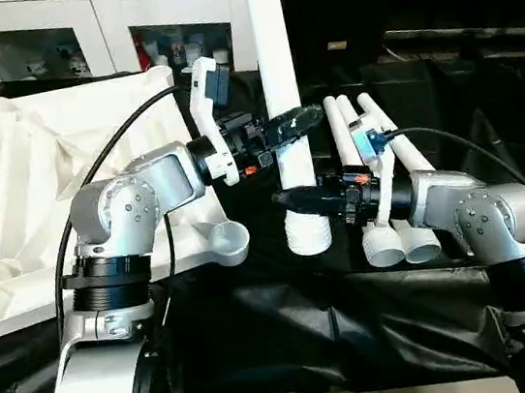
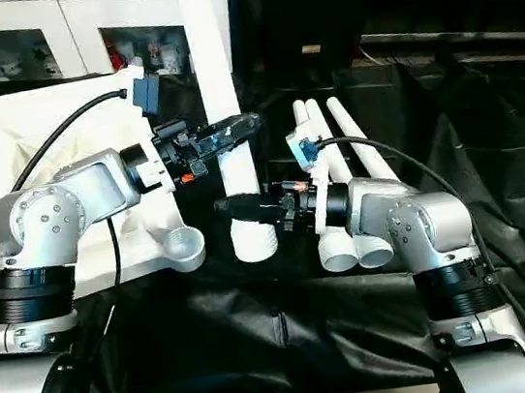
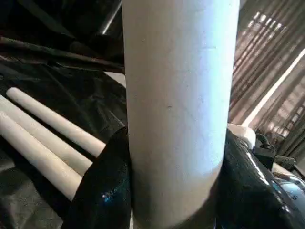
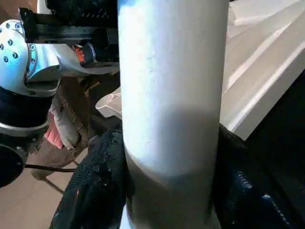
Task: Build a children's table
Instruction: Pick table leg
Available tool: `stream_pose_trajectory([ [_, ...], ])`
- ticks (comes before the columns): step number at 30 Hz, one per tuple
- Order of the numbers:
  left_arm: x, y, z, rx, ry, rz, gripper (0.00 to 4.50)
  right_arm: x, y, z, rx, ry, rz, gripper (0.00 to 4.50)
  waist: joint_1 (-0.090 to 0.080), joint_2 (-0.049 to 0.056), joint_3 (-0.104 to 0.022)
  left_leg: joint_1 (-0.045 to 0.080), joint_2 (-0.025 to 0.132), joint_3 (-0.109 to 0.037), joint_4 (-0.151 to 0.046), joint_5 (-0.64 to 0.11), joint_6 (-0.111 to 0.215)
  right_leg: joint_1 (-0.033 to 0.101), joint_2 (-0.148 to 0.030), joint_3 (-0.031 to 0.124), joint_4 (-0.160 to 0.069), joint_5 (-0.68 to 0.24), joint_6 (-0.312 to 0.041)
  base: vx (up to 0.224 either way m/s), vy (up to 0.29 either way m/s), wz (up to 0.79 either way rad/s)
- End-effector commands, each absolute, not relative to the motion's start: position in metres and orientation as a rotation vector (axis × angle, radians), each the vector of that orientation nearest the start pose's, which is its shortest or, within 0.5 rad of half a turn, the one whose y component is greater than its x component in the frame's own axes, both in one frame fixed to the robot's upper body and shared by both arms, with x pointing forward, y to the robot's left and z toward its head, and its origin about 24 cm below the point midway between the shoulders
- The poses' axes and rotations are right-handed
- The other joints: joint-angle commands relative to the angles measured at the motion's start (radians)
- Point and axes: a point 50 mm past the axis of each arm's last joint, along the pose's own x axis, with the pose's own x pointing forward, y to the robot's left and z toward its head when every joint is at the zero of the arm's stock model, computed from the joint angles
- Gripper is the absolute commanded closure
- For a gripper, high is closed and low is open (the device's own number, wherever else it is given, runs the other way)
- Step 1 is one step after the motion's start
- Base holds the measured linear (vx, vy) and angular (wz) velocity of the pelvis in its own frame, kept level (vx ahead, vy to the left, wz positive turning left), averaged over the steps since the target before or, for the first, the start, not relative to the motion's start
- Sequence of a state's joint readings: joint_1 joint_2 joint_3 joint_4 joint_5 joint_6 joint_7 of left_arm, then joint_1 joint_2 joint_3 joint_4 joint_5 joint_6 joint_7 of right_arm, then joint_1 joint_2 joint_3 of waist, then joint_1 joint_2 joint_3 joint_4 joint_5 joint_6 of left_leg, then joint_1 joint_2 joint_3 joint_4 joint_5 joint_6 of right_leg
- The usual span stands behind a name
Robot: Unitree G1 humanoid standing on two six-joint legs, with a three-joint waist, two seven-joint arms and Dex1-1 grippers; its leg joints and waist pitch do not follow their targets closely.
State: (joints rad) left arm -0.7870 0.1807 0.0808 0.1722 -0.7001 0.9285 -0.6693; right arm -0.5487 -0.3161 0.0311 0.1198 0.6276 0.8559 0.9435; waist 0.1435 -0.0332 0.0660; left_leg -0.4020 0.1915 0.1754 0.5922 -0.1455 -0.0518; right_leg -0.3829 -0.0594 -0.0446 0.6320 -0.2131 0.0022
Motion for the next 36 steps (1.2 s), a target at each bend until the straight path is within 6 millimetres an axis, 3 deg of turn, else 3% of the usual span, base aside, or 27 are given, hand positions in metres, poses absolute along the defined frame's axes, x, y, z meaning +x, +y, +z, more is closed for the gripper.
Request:
stream_pose_trajectory([
  [1, 0.335, 0.082, 0.194, -0.427, 0.169, -1.089, 2.04, 0.307, -0.112, 0.127, 0.361, 0.334, 1.19, 2.57, 0.0, -0.011, -0.082, 0.032, 0.036, -0.007, -0.058, -0.098, -0.012, 0.042, -0.081, 0.037, -0.062, -0.034, -0.194, 0.0, 0.0, 0.0],
  [2, 0.335, 0.082, 0.193, -0.423, 0.17, -1.08, 1.9, 0.307, -0.111, 0.127, 0.358, 0.332, 1.184, 2.57, 0.0, -0.005, -0.083, 0.032, 0.037, -0.008, -0.058, -0.096, -0.014, 0.041, -0.081, 0.038, -0.061, -0.029, -0.195, 0.0, 0.0, 0.0],
  [4, 0.335, 0.081, 0.191, -0.398, 0.168, -1.048, 1.84, 0.31, -0.109, 0.126, 0.328, 0.324, 1.129, 2.58, -0.004, -0.007, -0.083, 0.033, 0.036, -0.008, -0.059, -0.103, -0.025, 0.041, -0.079, 0.037, -0.063, -0.03, -0.191, 0.0, 0.0, 0.0],
  [6, 0.336, 0.079, 0.189, -0.367, 0.164, -0.996, 1.47, 0.313, -0.107, 0.126, 0.302, 0.311, 1.09, 2.59, -0.003, -0.007, -0.083, 0.034, 0.038, -0.008, -0.06, -0.102, -0.028, 0.041, -0.081, 0.038, -0.062, -0.028, -0.188, 0.0, 0.0, 0.0],
  [8, 0.343, 0.077, 0.185, -0.329, 0.169, -0.859, 1.45, 0.316, -0.107, 0.127, 0.24, 0.291, 1.045, 2.59, -0.004, -0.008, -0.083, 0.034, 0.039, -0.008, -0.06, -0.102, -0.03, 0.042, -0.08, 0.039, -0.061, -0.02, -0.185, 0.0, 0.0, 0.0],
  [9, 0.346, 0.077, 0.182, -0.319, 0.176, -0.805, 1.45, 0.317, -0.105, 0.127, 0.218, 0.284, 1.035, 2.59, -0.004, -0.011, -0.082, 0.033, 0.039, -0.008, -0.06, -0.112, -0.034, 0.043, -0.08, 0.04, -0.065, -0.031, -0.167, 0.0, 0.0, 0.0],
  [11, 0.349, 0.075, 0.181, -0.359, 0.169, -0.768, 1.45, 0.319, -0.102, 0.129, 0.186, 0.273, 1.02, 2.59, -0.004, -0.012, -0.082, 0.031, 0.036, -0.008, -0.06, -0.111, -0.035, 0.045, -0.08, 0.04, -0.068, -0.045, -0.159, 0.0, 0.0, 0.0],
  [12, 0.349, 0.074, 0.18, -0.379, 0.169, -0.747, 1.45, 0.32, -0.1, 0.13, 0.178, 0.268, 1.007, 2.59, -0.007, -0.027, -0.081, 0.03, 0.036, -0.006, -0.06, -0.108, -0.032, 0.045, -0.079, 0.04, -0.069, -0.046, -0.159, 0.0, 0.0, 0.0],
  [13, 0.349, 0.073, 0.18, -0.381, 0.17, -0.737, 1.45, 0.321, -0.1, 0.13, 0.176, 0.267, 1.002, 2.59, -0.004, -0.019, -0.082, 0.031, 0.036, -0.008, -0.059, -0.102, -0.028, 0.045, -0.082, 0.04, -0.066, -0.045, -0.163, 0.0, 0.0, 0.0],
  [14, 0.349, 0.073, 0.18, -0.382, 0.17, -0.734, 1.45, 0.321, -0.1, 0.131, 0.175, 0.267, 1.001, 2.59, -0.005, -0.017, -0.082, 0.031, 0.037, -0.008, -0.058, -0.102, -0.027, 0.042, -0.081, 0.039, -0.066, -0.044, -0.163, 0.0, 0.0, 0.0],
  [15, 0.35, 0.073, 0.179, -0.395, 0.171, -0.694, 1.75, 0.324, -0.098, 0.133, 0.162, 0.258, 0.981, 2.59, -0.008, -0.022, -0.081, 0.031, 0.037, -0.008, -0.06, -0.102, -0.028, 0.043, -0.078, 0.039, -0.065, -0.039, -0.163, 0.0, 0.0, 0.0],
  [17, 0.35, 0.073, 0.18, -0.408, 0.163, -0.672, 1.81, 0.325, -0.096, 0.134, 0.158, 0.257, 0.97, 2.59, -0.011, -0.023, -0.08, 0.032, 0.037, -0.008, -0.059, -0.105, -0.028, 0.041, -0.078, 0.039, -0.067, -0.034, -0.167, 0.0, 0.0, 0.0],
  [18, 0.35, 0.073, 0.18, -0.415, 0.161, -0.667, 1.87, 0.326, -0.095, 0.134, 0.156, 0.255, 0.968, 2.59, -0.012, -0.032, -0.08, 0.033, 0.037, -0.007, -0.059, -0.106, -0.027, 0.042, -0.077, 0.039, -0.068, -0.037, -0.165, 0.0, 0.0, 0.0],
  [19, 0.351, 0.073, 0.181, -0.422, 0.161, -0.664, 2.02, 0.326, -0.095, 0.134, 0.155, 0.254, 0.968, 2.59, -0.009, -0.026, -0.081, 0.034, 0.037, -0.008, -0.06, -0.109, -0.029, 0.041, -0.078, 0.039, -0.067, -0.038, -0.167, 0.0, 0.0, 0.0],
  [20, 0.351, 0.073, 0.181, -0.427, 0.161, -0.652, 2.18, 0.326, -0.094, 0.135, 0.151, 0.252, 0.969, 2.59, -0.009, -0.032, -0.082, 0.035, 0.039, -0.008, -0.059, -0.109, -0.031, 0.041, -0.078, 0.039, -0.064, -0.031, -0.166, 0.0, 0.0, 0.0],
  [23, 0.353, 0.074, 0.182, -0.429, 0.155, -0.621, 2.3, 0.326, -0.092, 0.135, 0.135, 0.245, 0.968, 2.59, -0.01, -0.03, -0.08, 0.038, 0.039, -0.009, -0.061, -0.115, -0.04, 0.038, -0.076, 0.039, -0.066, -0.011, -0.163, 0.0, 0.0, 0.0],
  [24, 0.354, 0.075, 0.182, -0.431, 0.15, -0.618, 2.54, 0.326, -0.091, 0.135, 0.128, 0.243, 0.969, 2.59, -0.01, -0.033, -0.08, 0.038, 0.039, -0.008, -0.06, -0.116, -0.041, 0.04, -0.076, 0.039, -0.066, -0.01, -0.163, 0.0, 0.0, 0.0],
  [25, 0.354, 0.075, 0.183, -0.433, 0.145, -0.619, 2.54, 0.326, -0.091, 0.135, 0.12, 0.241, 0.967, 2.59, -0.008, -0.026, -0.081, 0.037, 0.038, -0.009, -0.061, -0.119, -0.044, 0.041, -0.077, 0.039, -0.064, -0.01, -0.163, 0.0, 0.0, 0.0],
  [26, 0.354, 0.074, 0.185, -0.431, 0.14, -0.625, 2.56, 0.326, -0.09, 0.135, 0.111, 0.238, 0.965, 2.59, -0.009, -0.031, -0.08, 0.037, 0.038, -0.009, -0.061, -0.127, -0.047, 0.04, -0.077, 0.04, -0.067, -0.015, -0.159, 0.0, 0.0, 0.0],
  [27, 0.353, 0.073, 0.187, -0.432, 0.132, -0.647, 2.56, 0.325, -0.09, 0.135, 0.124, 0.237, 0.97, 2.59, -0.007, -0.021, -0.08, 0.037, 0.038, -0.011, -0.062, -0.132, -0.052, 0.041, -0.078, 0.039, -0.065, -0.017, -0.158, 0.0, 0.0, 0.0],
  [29, 0.35, 0.071, 0.191, -0.427, 0.119, -0.71, 2.59, 0.323, -0.09, 0.136, 0.164, 0.241, 0.999, 2.03, -0.008, -0.028, -0.08, 0.037, 0.037, -0.01, -0.062, -0.136, -0.053, 0.042, -0.077, 0.039, -0.067, -0.014, -0.157, 0.0, 0.0, 0.0],
  [30, 0.349, 0.069, 0.192, -0.422, 0.113, -0.745, 2.61, 0.322, -0.091, 0.136, 0.181, 0.243, 1.015, 1.89, -0.008, -0.027, -0.081, 0.037, 0.037, -0.011, -0.062, -0.135, -0.054, 0.042, -0.077, 0.039, -0.065, -0.013, -0.158, 0.0, 0.0, 0.0],
  [32, 0.344, 0.067, 0.194, -0.407, 0.117, -0.827, 2.62, 0.32, -0.095, 0.136, 0.185, 0.247, 1.028, 1.83, -0.008, -0.027, -0.08, 0.037, 0.036, -0.011, -0.062, -0.141, -0.053, 0.043, -0.076, 0.038, -0.066, -0.016, -0.159, 0.0, 0.0, 0.0],
  [34, 0.337, 0.064, 0.197, -0.379, 0.128, -0.949, 2.62, 0.316, -0.105, 0.136, 0.214, 0.269, 1.094, 1.55, -0.005, -0.019, -0.082, 0.038, 0.037, -0.012, -0.062, -0.13, -0.052, 0.042, -0.076, 0.038, -0.061, 0.009, -0.166, 0.0, 0.0, 0.0],
  [36, 0.334, 0.063, 0.198, -0.366, 0.134, -1.0, 2.62, 0.313, -0.109, 0.136, 0.235, 0.28, 1.136, 1.45, -0.001, -0.021, -0.082, 0.041, 0.037, -0.01, -0.06, -0.136, -0.048, 0.042, -0.074, 0.038, -0.061, 0.015, -0.173, 0.0, 0.0, 0.0],
])
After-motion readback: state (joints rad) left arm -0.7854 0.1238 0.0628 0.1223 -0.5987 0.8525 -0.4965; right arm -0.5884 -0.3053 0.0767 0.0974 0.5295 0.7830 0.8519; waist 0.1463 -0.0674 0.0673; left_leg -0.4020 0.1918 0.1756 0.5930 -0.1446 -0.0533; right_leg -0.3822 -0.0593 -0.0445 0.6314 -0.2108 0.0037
